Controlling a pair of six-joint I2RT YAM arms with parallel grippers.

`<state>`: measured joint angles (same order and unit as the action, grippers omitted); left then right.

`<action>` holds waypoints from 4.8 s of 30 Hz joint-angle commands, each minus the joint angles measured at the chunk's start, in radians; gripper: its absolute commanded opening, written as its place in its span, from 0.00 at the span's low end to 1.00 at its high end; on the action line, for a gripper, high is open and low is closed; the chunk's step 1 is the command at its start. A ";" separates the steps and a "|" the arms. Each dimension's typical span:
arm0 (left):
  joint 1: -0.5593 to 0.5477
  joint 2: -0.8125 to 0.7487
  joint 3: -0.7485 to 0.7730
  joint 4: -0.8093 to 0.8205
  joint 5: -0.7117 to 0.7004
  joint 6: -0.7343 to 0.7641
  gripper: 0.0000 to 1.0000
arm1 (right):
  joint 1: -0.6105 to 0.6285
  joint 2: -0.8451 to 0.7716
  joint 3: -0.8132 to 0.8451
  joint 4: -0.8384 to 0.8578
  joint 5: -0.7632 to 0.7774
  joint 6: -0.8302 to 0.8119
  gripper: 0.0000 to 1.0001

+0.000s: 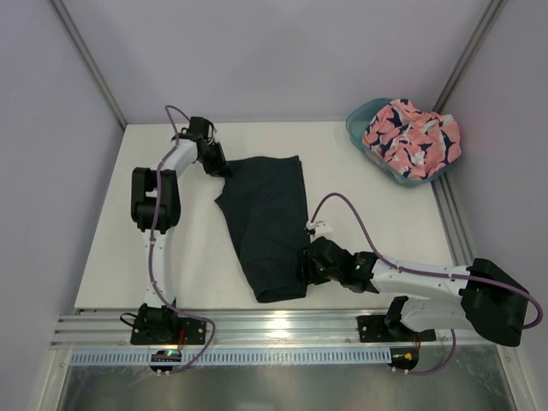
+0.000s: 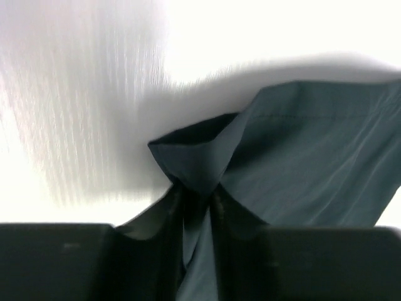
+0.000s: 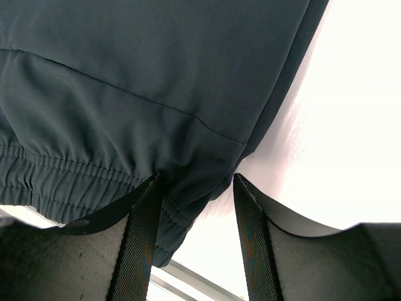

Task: Fold and stack the shorts
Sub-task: Smooth out the shorts at the center of the board, then fold the shorts at the center of the board.

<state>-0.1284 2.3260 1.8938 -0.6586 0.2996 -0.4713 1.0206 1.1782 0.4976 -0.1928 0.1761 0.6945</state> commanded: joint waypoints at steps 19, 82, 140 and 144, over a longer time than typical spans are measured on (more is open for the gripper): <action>0.065 0.083 0.380 0.034 0.066 -0.037 0.39 | 0.001 0.119 0.171 0.008 0.006 0.053 0.53; -0.389 -0.580 -0.511 -0.072 -0.275 -0.112 0.47 | -0.715 0.829 1.118 -0.186 -0.319 -0.369 0.43; -0.544 -1.226 -1.457 0.382 -0.116 -0.550 0.65 | -0.160 0.152 0.113 0.101 -0.293 -0.112 0.26; -0.545 -1.240 -1.510 0.427 -0.128 -0.570 0.62 | -0.157 0.153 0.096 0.107 -0.282 -0.108 0.26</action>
<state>-0.6670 1.1007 0.4244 -0.3157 0.1879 -1.0157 0.8555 1.3521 0.6037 -0.1207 -0.1349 0.5785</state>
